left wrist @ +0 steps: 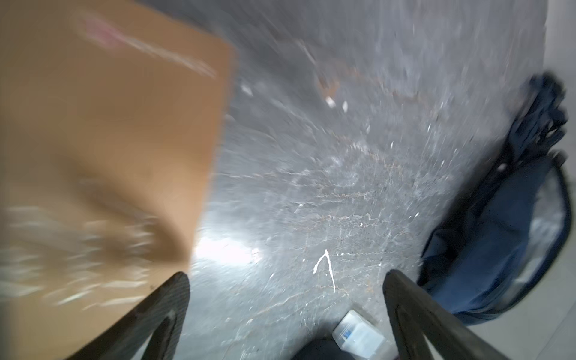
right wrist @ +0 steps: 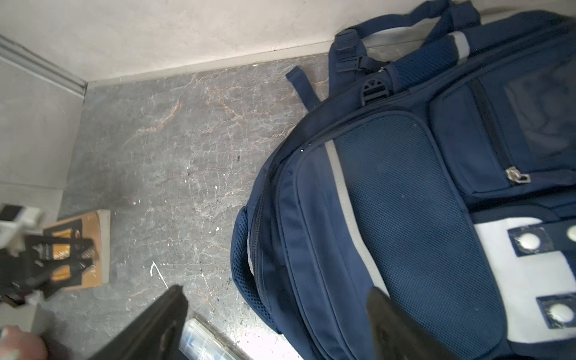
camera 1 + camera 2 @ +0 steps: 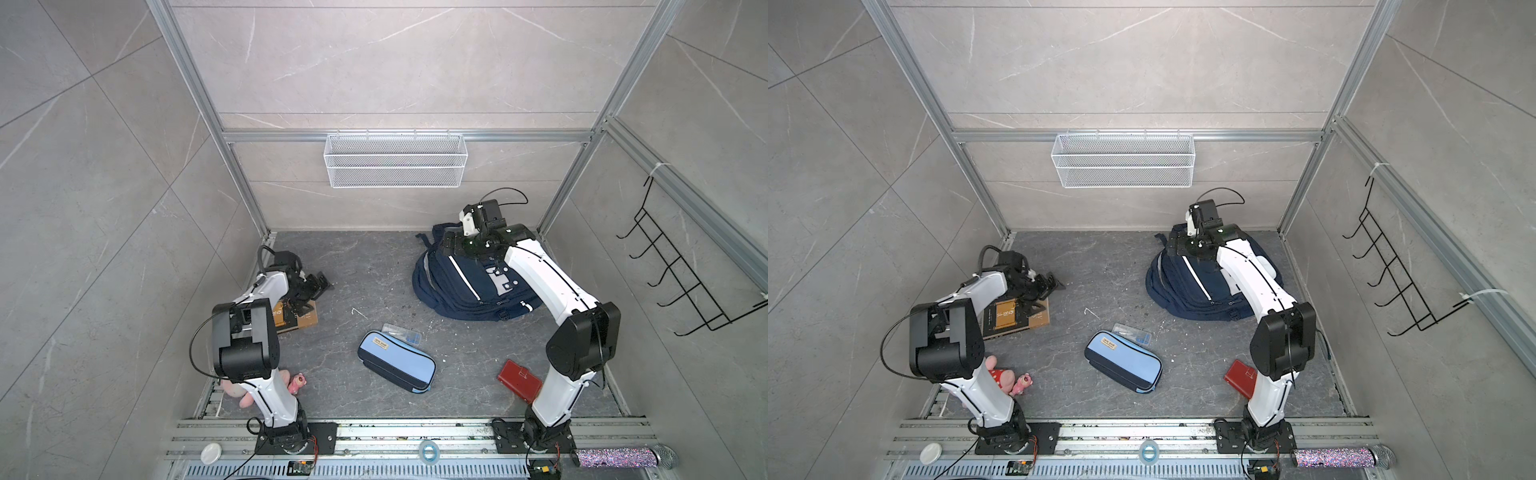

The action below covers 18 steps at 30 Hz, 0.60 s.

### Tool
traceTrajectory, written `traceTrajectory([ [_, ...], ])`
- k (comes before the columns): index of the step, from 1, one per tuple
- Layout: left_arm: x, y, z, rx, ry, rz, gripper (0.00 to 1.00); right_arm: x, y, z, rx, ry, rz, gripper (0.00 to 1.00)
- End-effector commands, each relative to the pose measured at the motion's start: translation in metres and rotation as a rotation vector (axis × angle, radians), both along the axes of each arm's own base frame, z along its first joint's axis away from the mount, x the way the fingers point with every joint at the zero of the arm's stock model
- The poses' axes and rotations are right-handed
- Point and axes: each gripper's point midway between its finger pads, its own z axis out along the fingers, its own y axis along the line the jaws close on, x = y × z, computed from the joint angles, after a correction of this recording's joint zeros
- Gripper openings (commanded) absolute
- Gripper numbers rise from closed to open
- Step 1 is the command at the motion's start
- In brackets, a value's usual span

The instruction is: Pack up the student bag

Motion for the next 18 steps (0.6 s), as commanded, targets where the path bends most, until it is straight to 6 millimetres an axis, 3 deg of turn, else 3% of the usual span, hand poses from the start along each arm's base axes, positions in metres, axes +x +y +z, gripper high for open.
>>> traceTrajectory([
  [1,-0.009,0.058,0.030,0.129,0.002,0.009,0.99,-0.015,0.014,0.027,-0.002,-0.036,0.017,1.00],
  [5,-0.021,0.114,0.026,0.275,0.060,0.100,0.99,-0.028,0.038,0.023,-0.007,-0.011,0.065,1.00],
  [10,-0.037,0.164,0.004,0.263,0.083,0.325,0.99,-0.038,0.067,0.033,-0.007,-0.008,0.118,1.00],
  [18,-0.045,0.204,-0.011,0.300,0.094,0.365,0.99,-0.064,0.100,0.036,-0.034,0.005,0.186,1.00],
])
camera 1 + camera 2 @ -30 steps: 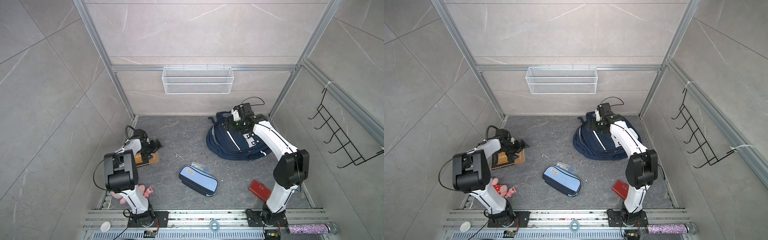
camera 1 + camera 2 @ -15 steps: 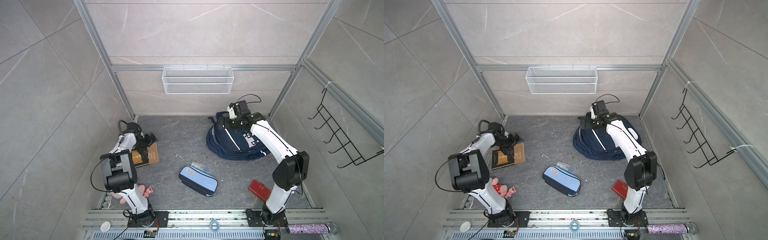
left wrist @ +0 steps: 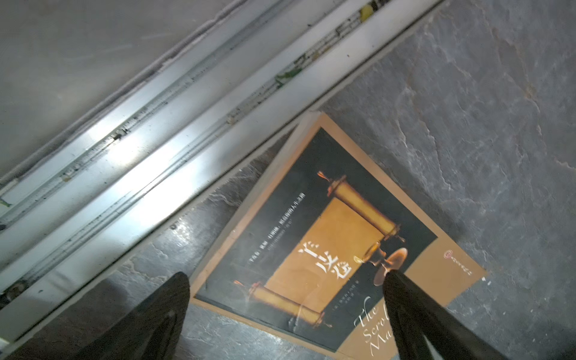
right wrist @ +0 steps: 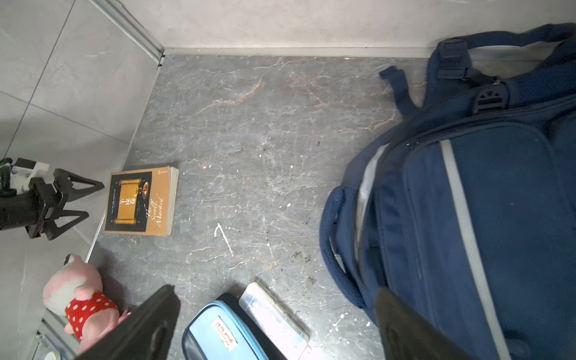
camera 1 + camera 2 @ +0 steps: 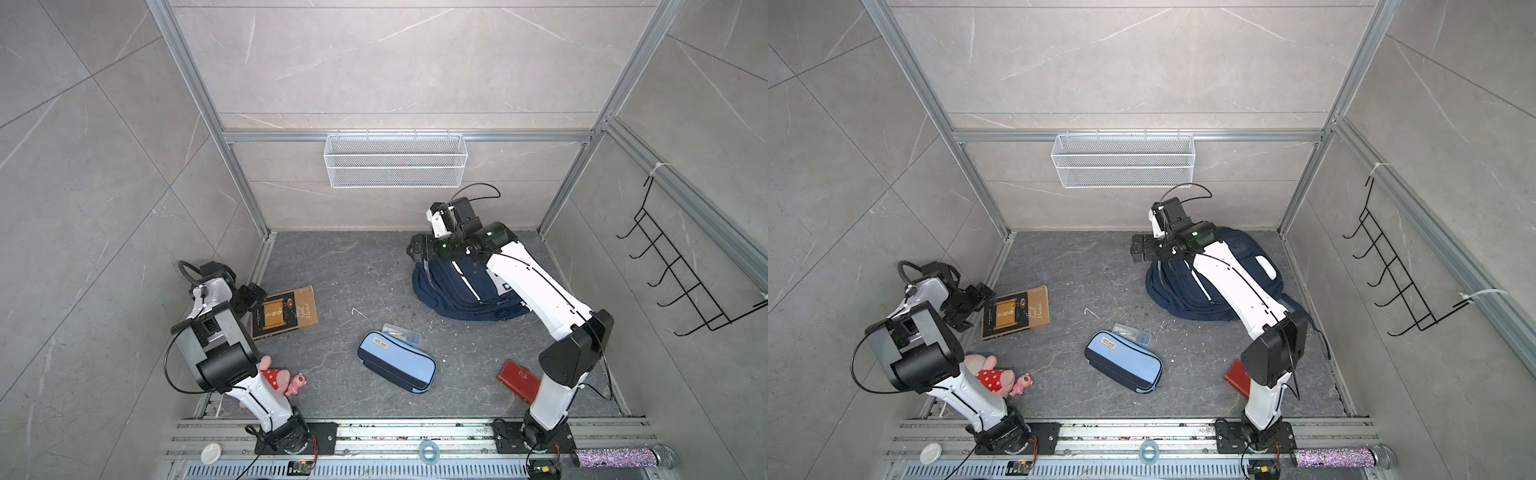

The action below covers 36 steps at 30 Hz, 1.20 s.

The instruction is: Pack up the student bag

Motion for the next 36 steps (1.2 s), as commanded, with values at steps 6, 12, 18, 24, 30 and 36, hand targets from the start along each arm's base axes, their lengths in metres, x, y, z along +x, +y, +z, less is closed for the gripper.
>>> traceTrajectory([
  [6,0.019,0.003,-0.026,-0.083,-0.046,-0.045,0.99,-0.020,0.010,-0.013,-0.061,0.046,-0.006,1.00],
  [12,0.037,-0.024,-0.035,-0.157,-0.065,-0.122,0.99,-0.022,0.017,-0.004,-0.037,0.049,0.005,1.00],
  [18,0.040,-0.060,-0.044,-0.201,-0.034,-0.187,0.99,-0.013,0.045,-0.049,-0.051,0.212,0.032,1.00],
  [24,0.032,-0.092,-0.047,-0.191,0.019,-0.272,0.99,0.012,0.121,-0.076,0.106,0.296,0.121,1.00],
  [30,0.028,-0.127,-0.044,-0.208,0.037,-0.340,0.99,0.028,0.174,-0.141,0.256,0.464,0.134,0.97],
  [36,0.035,-0.161,-0.049,-0.231,0.057,-0.411,1.00,0.032,0.182,-0.185,0.272,0.541,0.115,0.95],
])
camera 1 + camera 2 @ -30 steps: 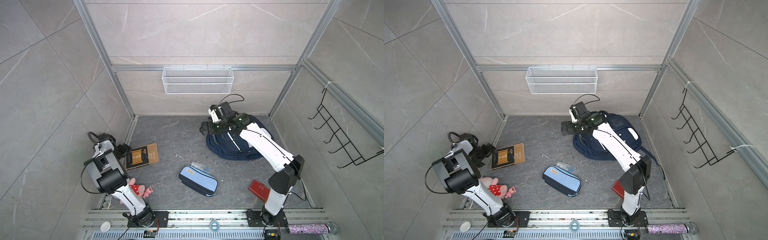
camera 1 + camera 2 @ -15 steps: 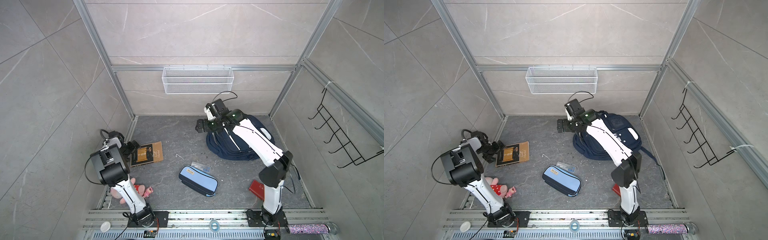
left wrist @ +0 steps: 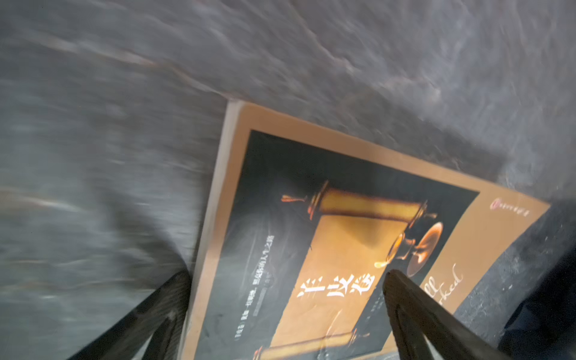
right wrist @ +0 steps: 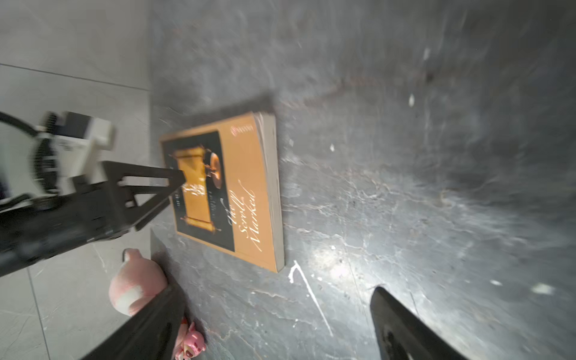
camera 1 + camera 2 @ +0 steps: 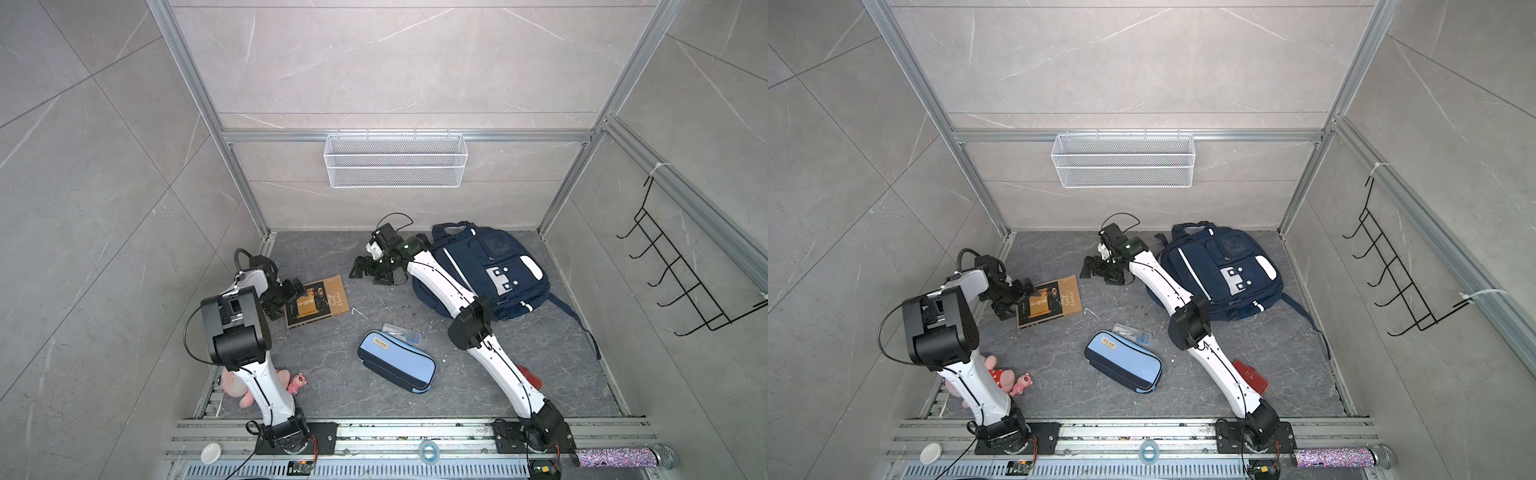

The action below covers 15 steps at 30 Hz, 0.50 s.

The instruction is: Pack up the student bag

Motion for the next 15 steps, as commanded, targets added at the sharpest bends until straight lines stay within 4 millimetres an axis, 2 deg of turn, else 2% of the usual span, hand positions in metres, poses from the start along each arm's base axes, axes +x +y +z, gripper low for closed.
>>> traceTrajectory([
  [1,-0.012,-0.029,-0.011,-0.077,0.073,-0.045,0.99,-0.001,0.004,-0.005,0.050,0.063,-0.017,0.94],
  [5,-0.007,-0.040,-0.011,-0.080,0.073,-0.073,0.99,0.008,0.003,-0.024,0.066,0.079,-0.034,0.91],
  [15,-0.002,-0.069,-0.024,-0.075,0.107,-0.138,0.99,0.009,0.001,-0.067,0.021,0.082,-0.011,0.84],
])
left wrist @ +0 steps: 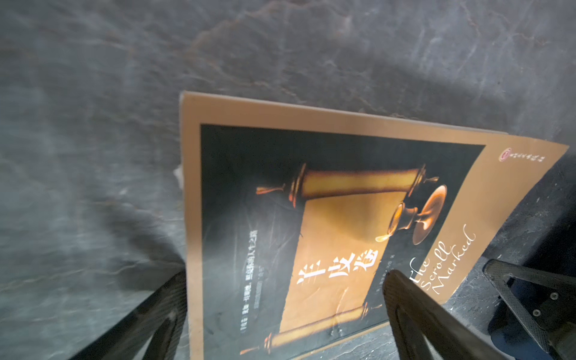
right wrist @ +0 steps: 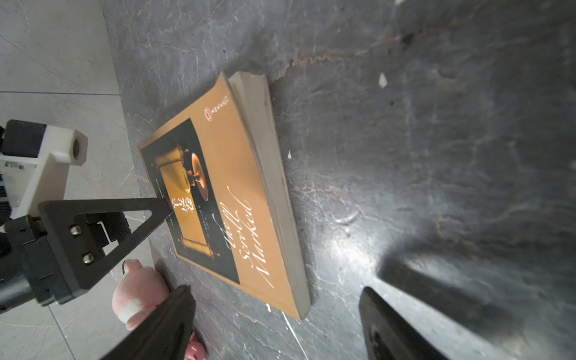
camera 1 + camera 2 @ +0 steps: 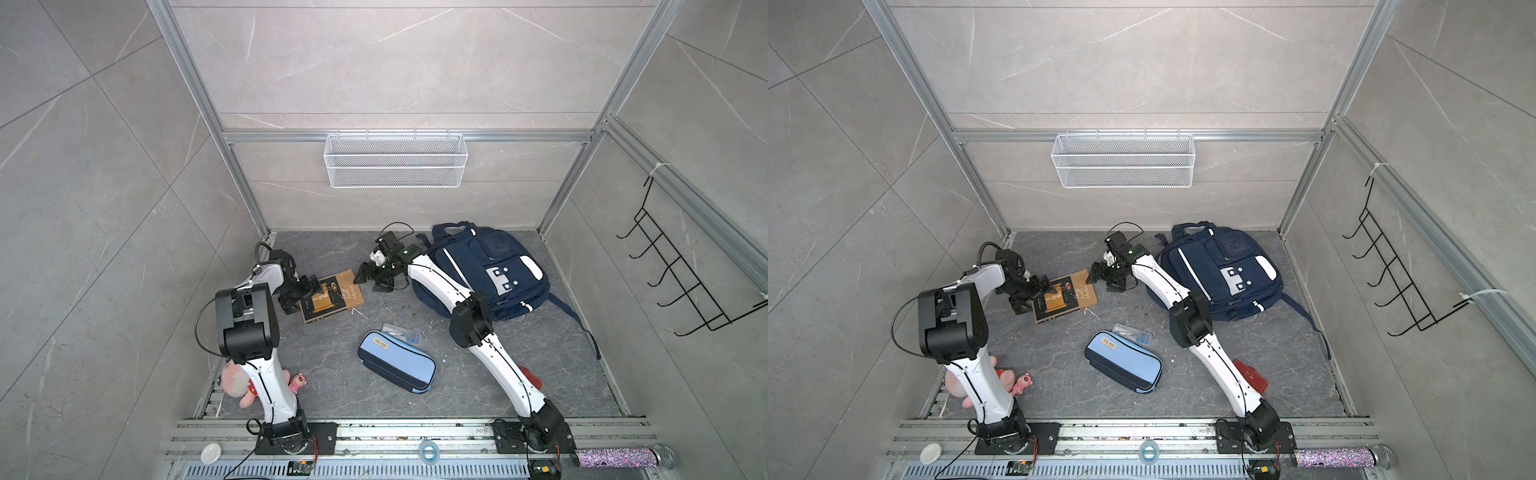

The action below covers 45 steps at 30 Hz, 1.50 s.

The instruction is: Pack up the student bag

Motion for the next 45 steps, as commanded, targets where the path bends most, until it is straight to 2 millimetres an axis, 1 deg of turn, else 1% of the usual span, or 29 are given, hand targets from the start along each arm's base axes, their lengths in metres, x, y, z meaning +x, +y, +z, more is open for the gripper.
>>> traceTrajectory([
  [1,-0.014,-0.023,-0.025,-0.046,0.099,-0.028,0.99,-0.003,0.001,-0.035,-0.029,0.008,0.019,0.84],
  [3,-0.013,-0.029,-0.026,-0.059,0.099,-0.036,0.99,-0.004,-0.001,-0.047,-0.056,0.008,0.025,0.83],
  [7,-0.011,-0.042,-0.025,-0.097,0.084,-0.058,0.98,-0.011,-0.005,-0.063,-0.086,0.034,0.048,0.81],
  [11,-0.006,-0.058,-0.021,-0.170,0.054,-0.077,0.97,-0.020,0.000,-0.071,-0.038,0.072,0.060,0.76],
  [13,-0.004,-0.065,-0.018,-0.197,0.044,-0.092,0.97,-0.020,0.005,-0.063,-0.006,0.062,0.062,0.72],
  [15,-0.003,-0.071,-0.015,-0.218,0.037,-0.102,0.96,-0.019,0.008,-0.048,0.036,0.043,0.067,0.68],
  [16,-0.003,-0.073,-0.014,-0.228,0.035,-0.101,0.96,-0.019,0.010,-0.041,0.052,0.036,0.073,0.67],
  [19,-0.003,-0.081,-0.010,-0.273,0.019,-0.102,0.95,-0.020,0.014,-0.014,0.110,0.010,0.080,0.65],
  [25,-0.010,-0.094,-0.002,-0.343,0.007,-0.112,0.95,-0.022,0.019,0.047,0.256,-0.041,0.050,0.64],
  [28,-0.013,-0.100,0.001,-0.393,-0.002,-0.106,0.94,-0.027,0.020,0.068,0.300,-0.056,0.072,0.64],
  [31,-0.012,-0.106,0.004,-0.444,-0.018,-0.091,0.94,-0.034,0.019,0.085,0.329,-0.065,0.090,0.63],
  [34,-0.009,-0.110,0.009,-0.475,-0.041,-0.082,0.93,-0.045,0.014,0.093,0.346,-0.042,0.090,0.61],
  [39,0.005,-0.113,0.022,-0.503,-0.095,-0.085,0.93,-0.070,-0.006,0.077,0.312,0.023,0.058,0.59],
  [42,0.012,-0.117,0.030,-0.534,-0.117,-0.091,0.93,-0.078,-0.014,0.074,0.322,0.029,0.036,0.58],
  [45,0.012,-0.122,0.034,-0.562,-0.120,-0.103,0.92,-0.078,-0.018,0.077,0.331,0.009,0.022,0.57],
])
